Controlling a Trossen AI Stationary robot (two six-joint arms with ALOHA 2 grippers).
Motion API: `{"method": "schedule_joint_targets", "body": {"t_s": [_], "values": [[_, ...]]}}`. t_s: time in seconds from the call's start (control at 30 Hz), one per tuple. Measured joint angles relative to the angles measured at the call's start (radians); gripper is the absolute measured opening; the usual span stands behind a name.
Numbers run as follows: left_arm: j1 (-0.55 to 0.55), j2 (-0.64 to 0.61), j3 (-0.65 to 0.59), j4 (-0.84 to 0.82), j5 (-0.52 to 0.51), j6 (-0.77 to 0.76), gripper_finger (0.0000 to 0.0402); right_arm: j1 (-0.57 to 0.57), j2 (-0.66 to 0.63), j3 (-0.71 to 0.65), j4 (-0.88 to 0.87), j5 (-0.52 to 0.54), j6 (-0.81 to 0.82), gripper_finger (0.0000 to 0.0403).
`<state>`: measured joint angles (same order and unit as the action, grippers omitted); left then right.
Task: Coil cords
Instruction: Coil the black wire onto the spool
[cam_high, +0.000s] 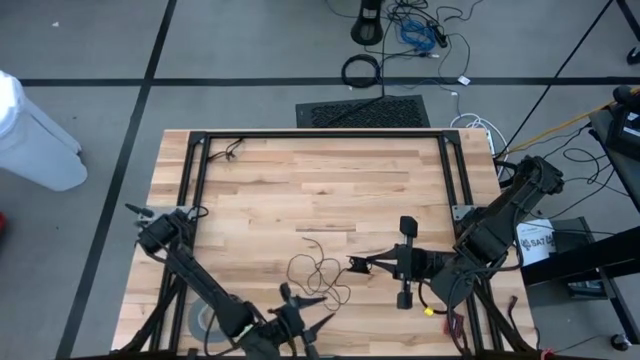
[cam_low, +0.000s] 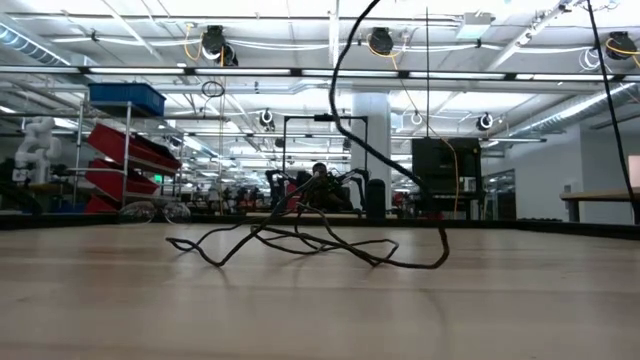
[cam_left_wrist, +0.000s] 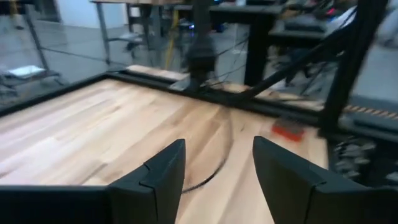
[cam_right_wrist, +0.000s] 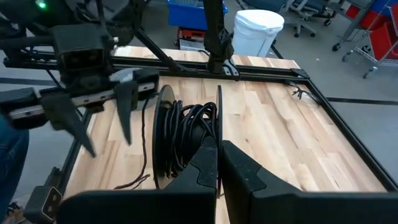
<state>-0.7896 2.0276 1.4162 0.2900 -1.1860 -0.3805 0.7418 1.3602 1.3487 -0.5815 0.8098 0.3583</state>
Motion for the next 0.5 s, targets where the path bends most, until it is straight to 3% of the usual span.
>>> {"method": "schedule_joint_targets", "body": {"t_s": [0.13,0.3,0.4,0.5], "values": [[0.013,0.04,0.0,0.243,0.158,0.099,0.0195,0.006,0.0,0.0,0.0,0.001,0.006,0.0],[-0.004,0.042,0.0,0.356,0.32,0.185,0.0195,0.019,0.0,0.0,0.001,0.0,0.007,0.0],[-0.034,0.038,0.0,0.485,0.308,0.344,0.0195,0.024,0.0,0.0,0.001,-0.001,0.002,0.0],[-0.052,0.028,0.001,0.642,0.141,0.532,0.0195,0.032,-0.003,0.0,0.001,-0.001,0.0,0.0]]}}
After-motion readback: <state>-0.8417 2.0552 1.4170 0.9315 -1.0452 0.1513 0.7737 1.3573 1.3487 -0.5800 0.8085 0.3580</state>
